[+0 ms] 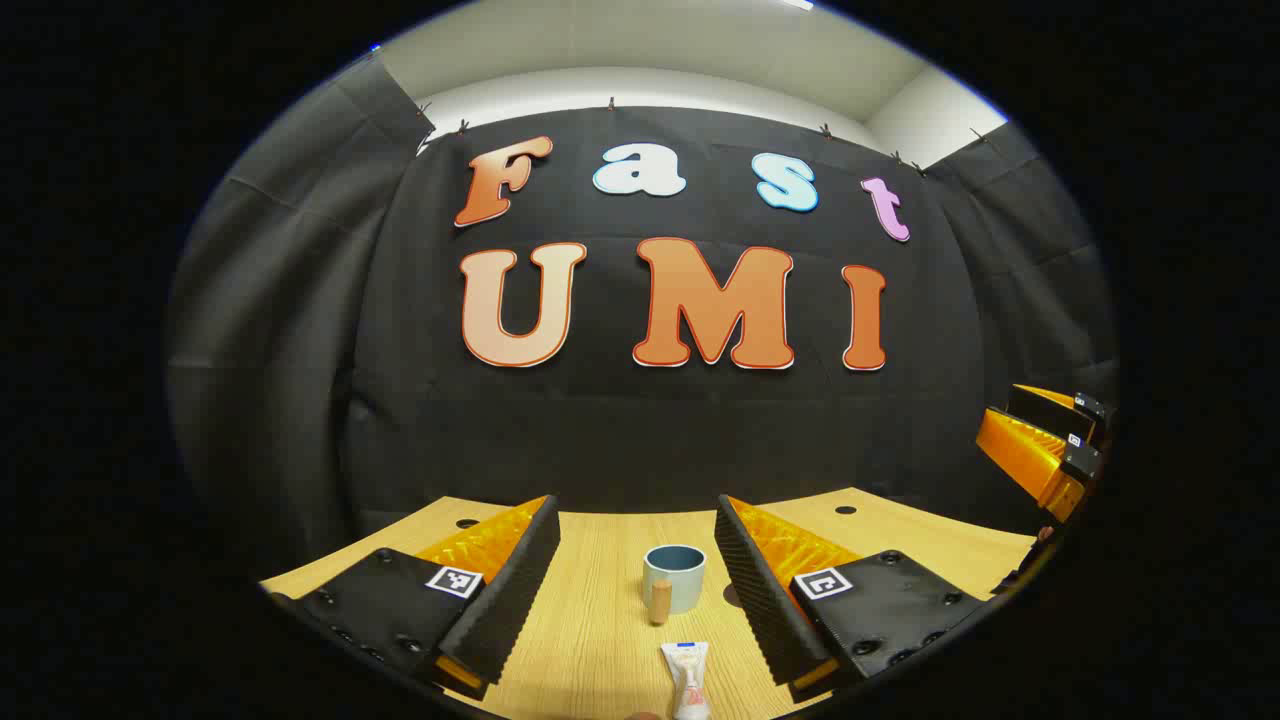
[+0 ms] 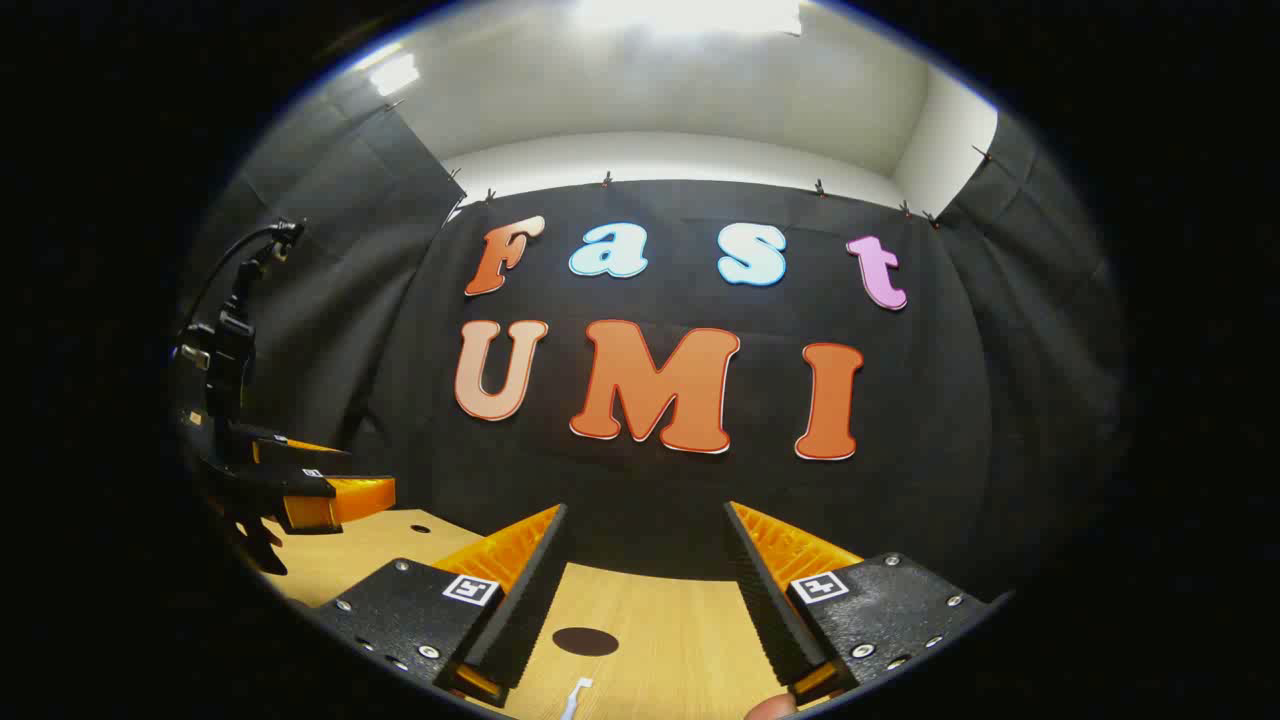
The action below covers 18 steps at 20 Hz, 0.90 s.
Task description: Put the toothbrush and toothpaste on the desktop into the cup, then pick up the cup and place it on the coaster on the desktop.
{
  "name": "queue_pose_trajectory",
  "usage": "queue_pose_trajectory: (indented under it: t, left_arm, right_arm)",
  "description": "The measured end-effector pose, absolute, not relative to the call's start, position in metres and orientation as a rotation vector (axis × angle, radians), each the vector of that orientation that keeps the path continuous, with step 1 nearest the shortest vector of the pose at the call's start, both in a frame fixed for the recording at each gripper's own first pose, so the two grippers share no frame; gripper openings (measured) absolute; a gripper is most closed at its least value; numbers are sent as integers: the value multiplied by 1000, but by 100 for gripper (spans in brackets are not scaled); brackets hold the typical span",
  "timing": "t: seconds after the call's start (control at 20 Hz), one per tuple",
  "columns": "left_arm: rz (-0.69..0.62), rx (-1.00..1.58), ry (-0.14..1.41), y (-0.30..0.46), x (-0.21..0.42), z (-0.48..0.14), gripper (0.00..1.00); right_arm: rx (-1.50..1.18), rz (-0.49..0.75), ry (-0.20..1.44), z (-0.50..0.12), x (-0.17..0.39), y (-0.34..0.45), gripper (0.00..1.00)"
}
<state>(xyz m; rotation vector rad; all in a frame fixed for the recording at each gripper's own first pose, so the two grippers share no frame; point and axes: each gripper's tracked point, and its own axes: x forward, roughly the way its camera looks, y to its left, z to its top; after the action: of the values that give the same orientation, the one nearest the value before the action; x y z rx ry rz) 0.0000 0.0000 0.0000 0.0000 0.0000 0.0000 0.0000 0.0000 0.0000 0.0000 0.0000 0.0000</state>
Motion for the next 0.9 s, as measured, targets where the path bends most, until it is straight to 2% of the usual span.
queue_pose_trajectory:
  t: [0.1, 0.4, 0.75, 0.9]
  left_arm:
    - [-7, 1, -3, -7, -1, 0, 96]
    - [-70, -31, -18, -25, -3, 5, 97]
    - [-122, -28, -3, -30, 2, 1, 96]
    - [-117, 12, 39, -24, 10, -6, 97]
  right_arm:
    - [7, 29, 35, -8, 0, 11, 87]
    - [87, 27, 188, -46, 2, 10, 87]
    - [98, 6, 178, -35, 5, -3, 87]
    - [83, 14, 230, -43, 8, -3, 87]
